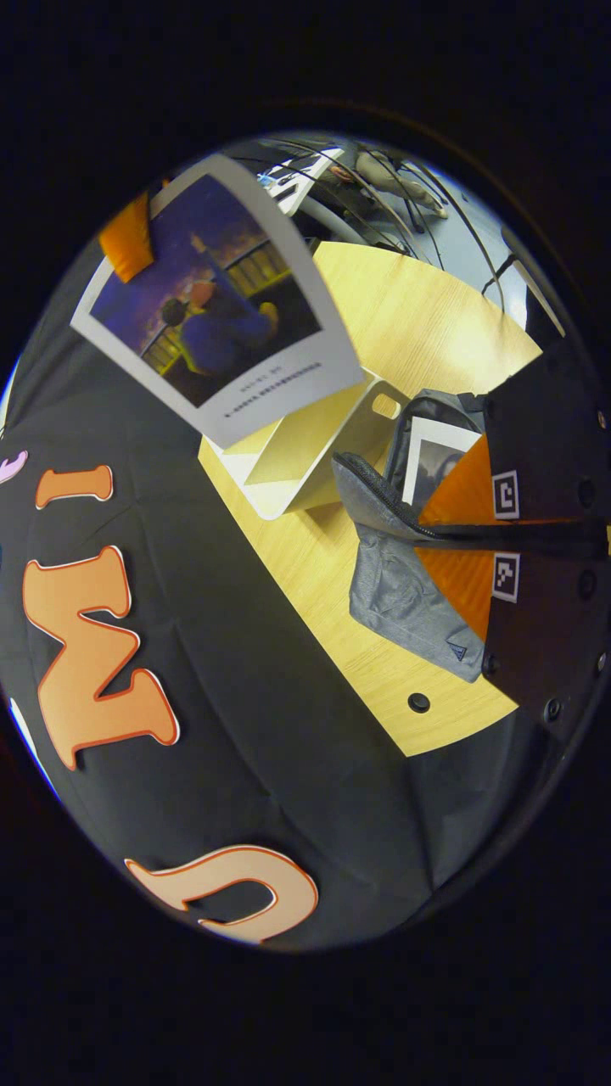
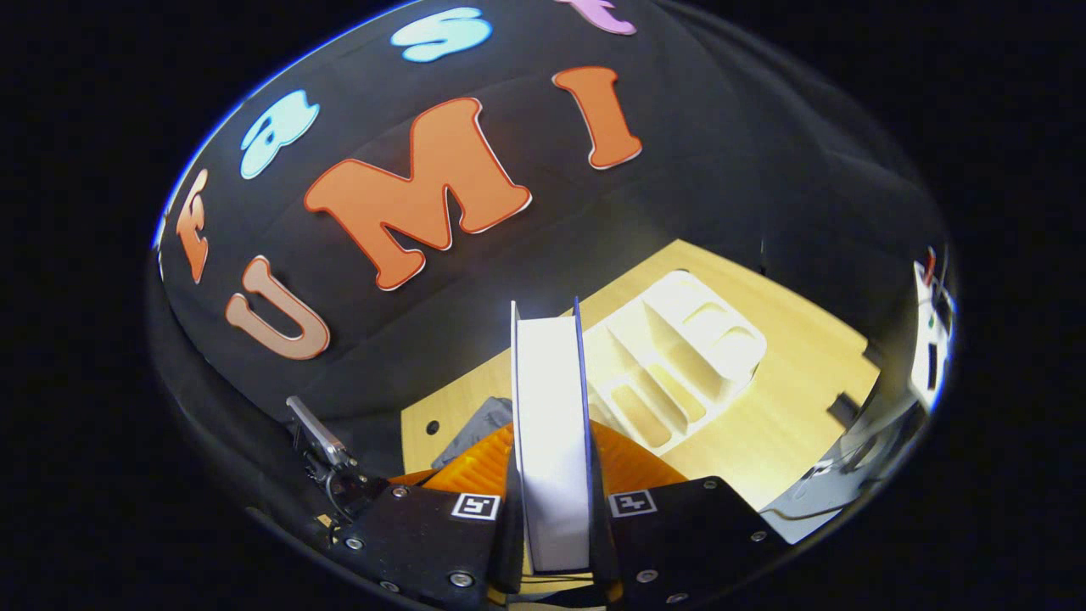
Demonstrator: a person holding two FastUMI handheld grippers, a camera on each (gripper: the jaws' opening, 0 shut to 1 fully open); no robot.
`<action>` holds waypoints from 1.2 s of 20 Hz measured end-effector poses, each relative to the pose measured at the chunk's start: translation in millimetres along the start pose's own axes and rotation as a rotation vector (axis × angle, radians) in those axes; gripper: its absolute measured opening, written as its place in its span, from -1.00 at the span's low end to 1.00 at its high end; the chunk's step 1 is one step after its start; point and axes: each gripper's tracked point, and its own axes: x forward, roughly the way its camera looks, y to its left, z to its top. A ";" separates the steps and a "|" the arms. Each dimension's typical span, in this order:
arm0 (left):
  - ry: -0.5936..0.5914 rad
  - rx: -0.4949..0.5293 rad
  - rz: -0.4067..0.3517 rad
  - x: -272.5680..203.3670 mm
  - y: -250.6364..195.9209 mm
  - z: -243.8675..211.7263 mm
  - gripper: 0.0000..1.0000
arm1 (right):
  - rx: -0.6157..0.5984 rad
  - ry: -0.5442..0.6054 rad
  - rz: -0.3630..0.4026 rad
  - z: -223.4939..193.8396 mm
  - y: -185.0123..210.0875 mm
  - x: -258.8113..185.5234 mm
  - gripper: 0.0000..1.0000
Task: Open the schoolbag, grab two books from the bookshelf and put them into the schoolbag.
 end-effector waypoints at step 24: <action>-0.006 0.180 0.012 -15.8 4.7 16.4 -0.99 | 0.758 0.133 0.286 -206.1 20.3 169.7 -0.38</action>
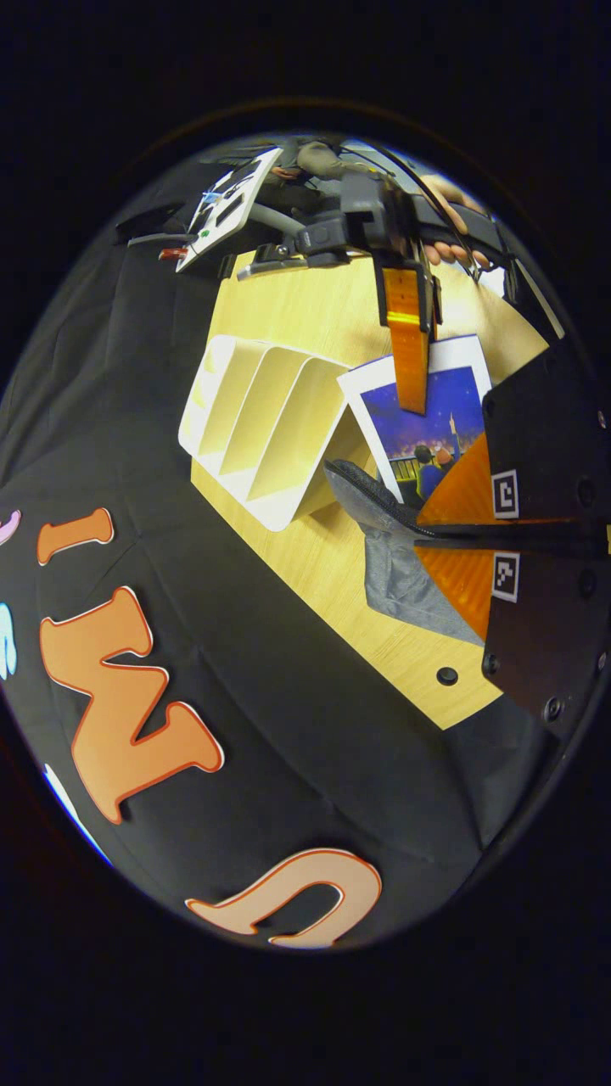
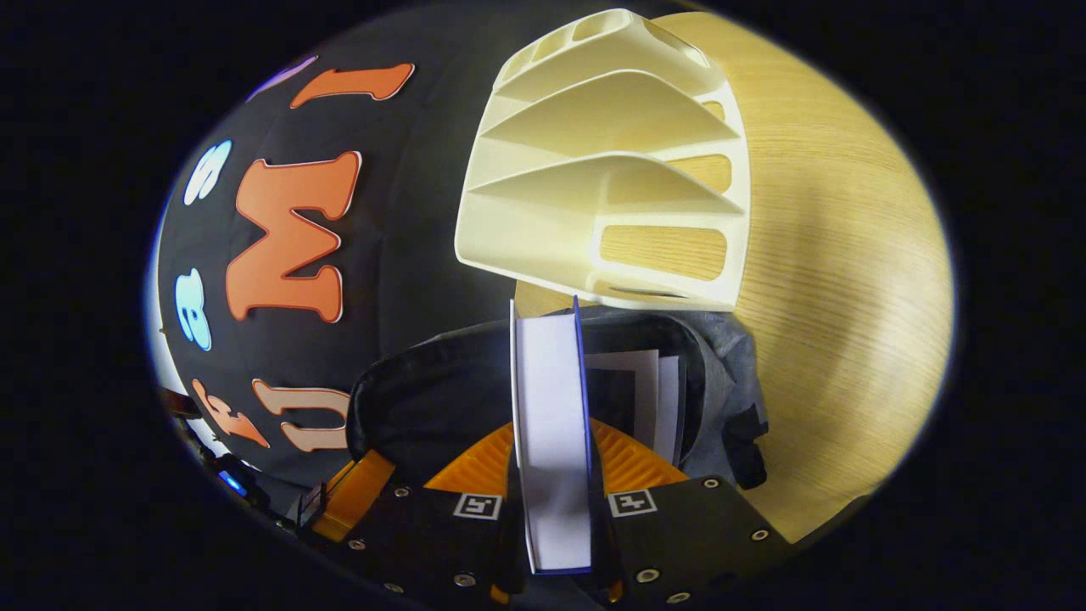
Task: Open the schoolbag, grab two books from the bookshelf and put them into the schoolbag.
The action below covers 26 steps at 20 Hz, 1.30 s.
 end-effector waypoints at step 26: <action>-0.006 -0.241 -0.123 3.0 -19.6 -14.6 -0.99 | -0.145 0.101 -0.394 -16.3 -17.9 27.0 0.97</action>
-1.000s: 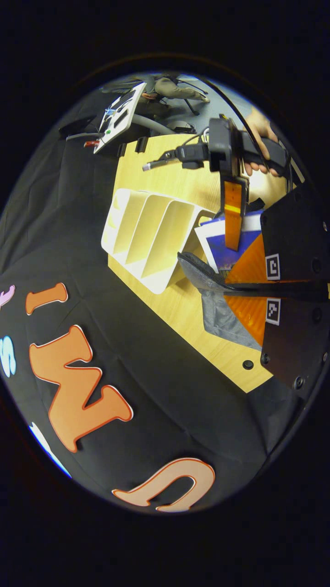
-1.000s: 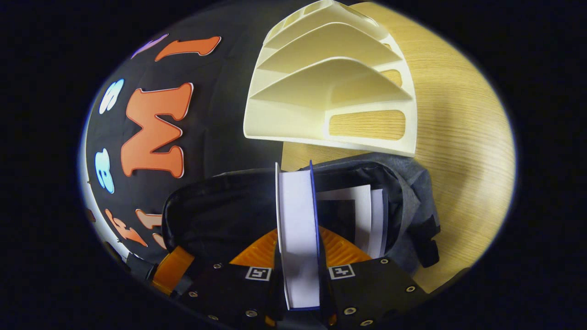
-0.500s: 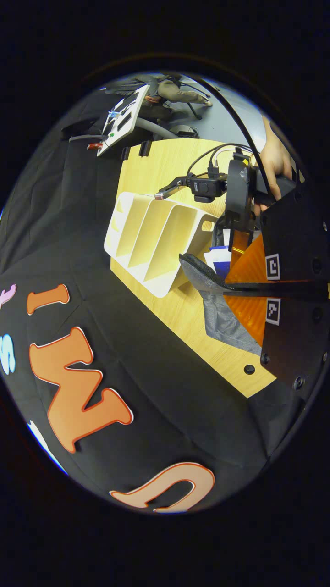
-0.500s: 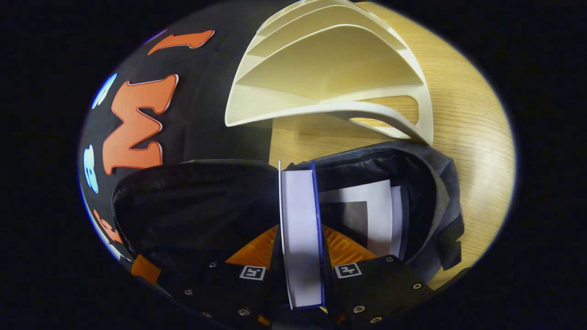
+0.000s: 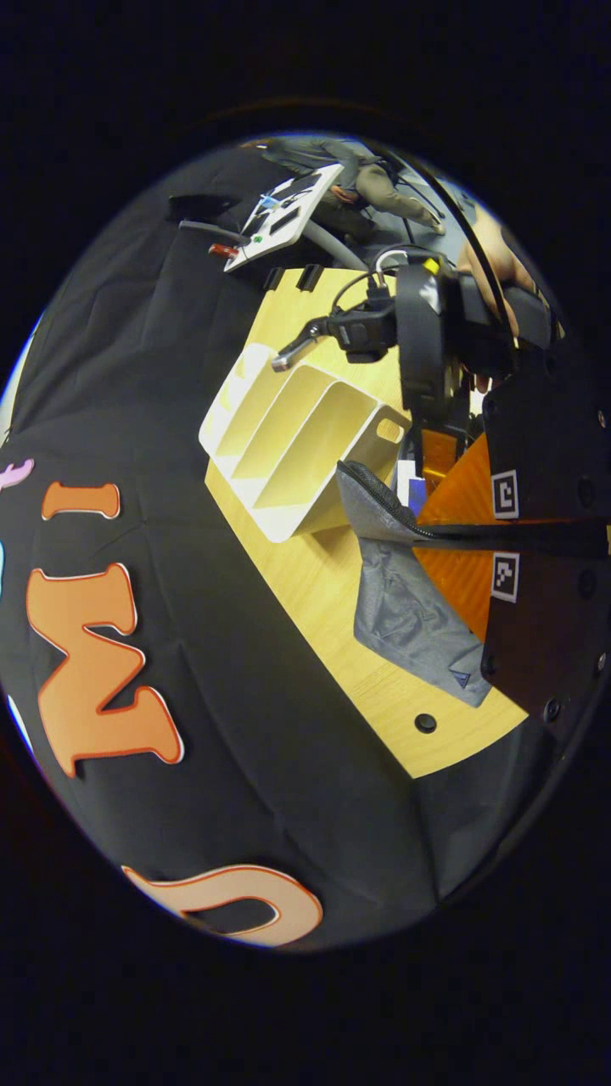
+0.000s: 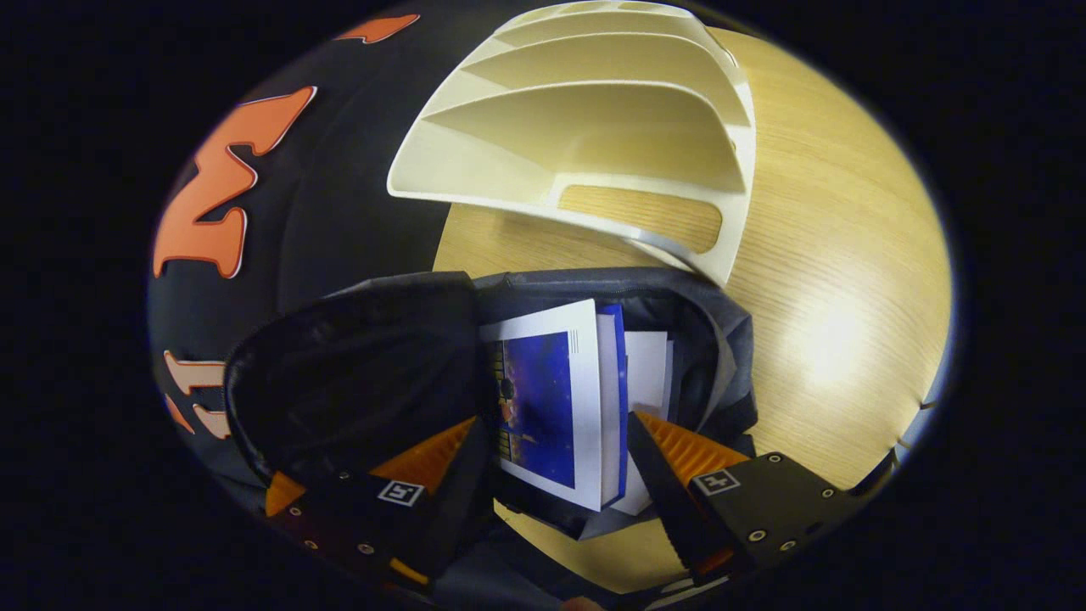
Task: Open the schoolbag, grab two books from the bookshelf and put them into the schoolbag.
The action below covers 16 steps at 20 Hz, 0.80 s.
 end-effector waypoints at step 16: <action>0.030 -0.355 0.006 3.7 -75.1 -59.2 -0.48 | -0.549 -0.036 -0.127 78.9 -39.9 -97.8 0.97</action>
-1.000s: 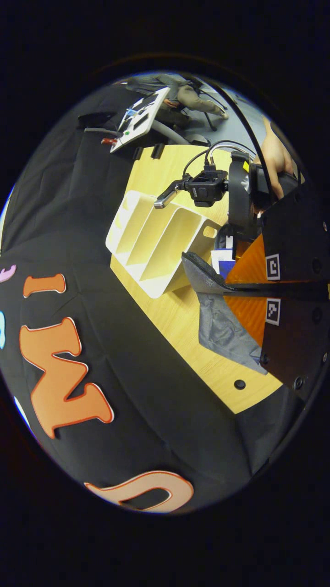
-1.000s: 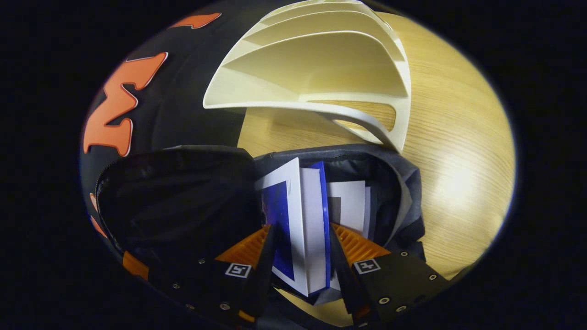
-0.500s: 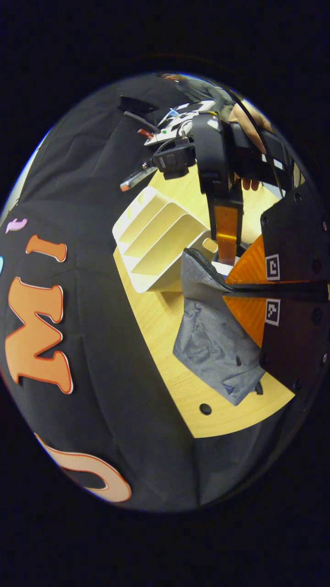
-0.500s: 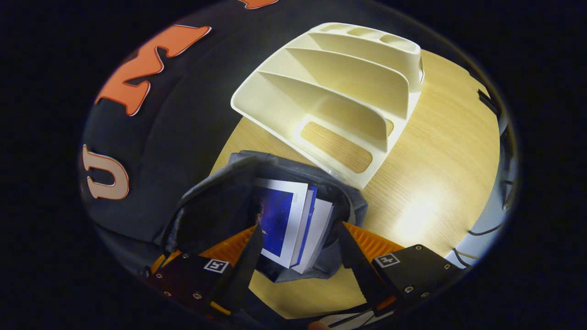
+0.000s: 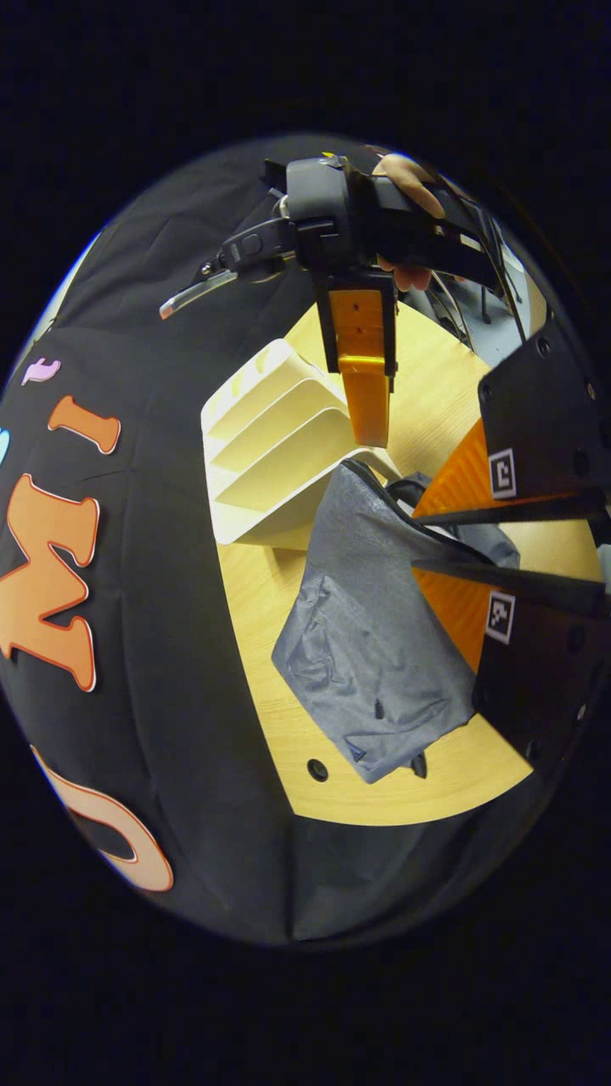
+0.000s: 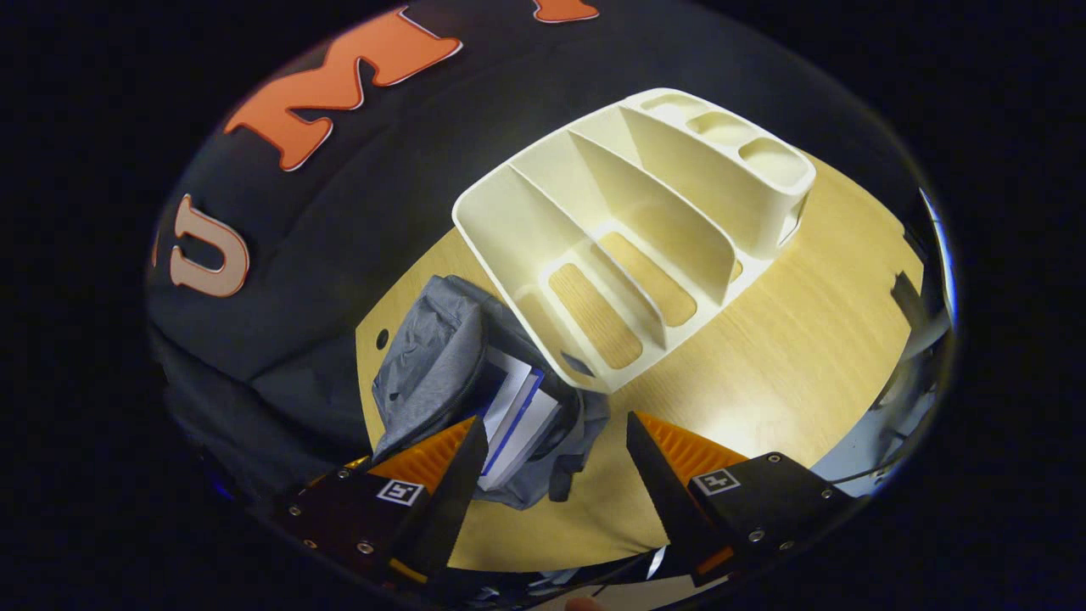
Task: Open the schoolbag, grab two books from the bookshelf and put them into the schoolbag.
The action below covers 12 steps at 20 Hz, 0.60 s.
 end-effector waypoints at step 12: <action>-0.334 -0.073 0.304 -52.7 -6.0 51.8 0.97 | -0.382 -0.362 0.063 102.1 -15.4 -79.7 0.97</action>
